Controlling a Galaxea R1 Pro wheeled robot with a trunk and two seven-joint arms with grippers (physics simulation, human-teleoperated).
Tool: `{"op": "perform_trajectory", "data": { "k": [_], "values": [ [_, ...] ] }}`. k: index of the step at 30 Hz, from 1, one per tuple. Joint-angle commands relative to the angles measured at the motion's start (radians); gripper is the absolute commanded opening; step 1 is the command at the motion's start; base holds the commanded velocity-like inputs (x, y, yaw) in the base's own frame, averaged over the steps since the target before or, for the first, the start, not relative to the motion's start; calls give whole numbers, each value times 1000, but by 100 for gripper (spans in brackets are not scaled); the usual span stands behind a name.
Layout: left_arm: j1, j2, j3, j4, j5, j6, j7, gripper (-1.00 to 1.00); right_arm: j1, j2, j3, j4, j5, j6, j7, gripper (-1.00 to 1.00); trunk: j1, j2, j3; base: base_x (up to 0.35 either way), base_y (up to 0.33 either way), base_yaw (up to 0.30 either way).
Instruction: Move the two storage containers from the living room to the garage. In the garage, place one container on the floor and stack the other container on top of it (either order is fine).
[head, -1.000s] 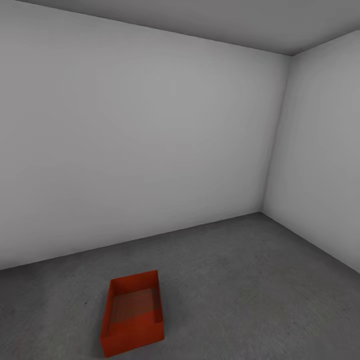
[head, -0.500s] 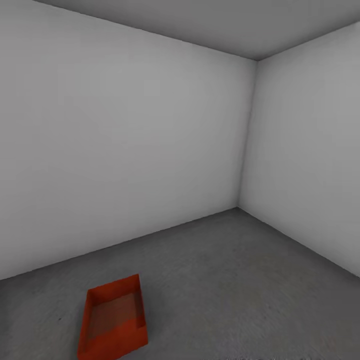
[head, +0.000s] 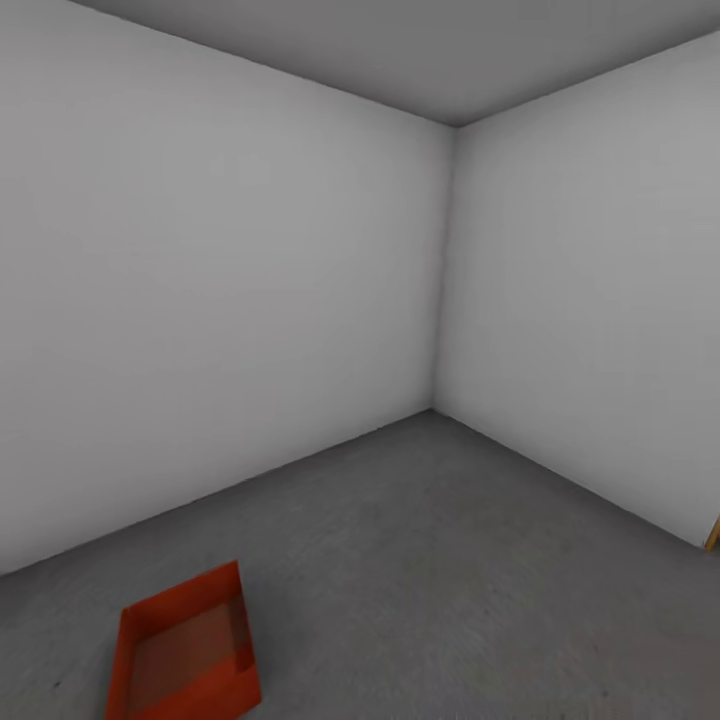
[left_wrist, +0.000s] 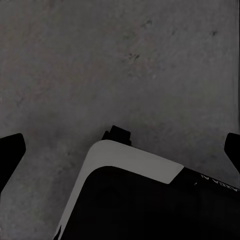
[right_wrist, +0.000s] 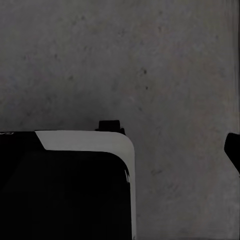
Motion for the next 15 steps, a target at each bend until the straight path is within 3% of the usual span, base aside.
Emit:
{"op": "perform_trajectory", "data": {
  "k": [1,15],
  "values": [
    [0,0,-1,0,5,-3,2,100,-2,0,6,3,-8,-6,0,100,0,-1,-1,0,0,-295],
    [0,0,-1,0,5,-3,2,100,-2,-1,6,3,-8,-6,0,100,0,-1,-1,0,0,-295]
  ]
}}
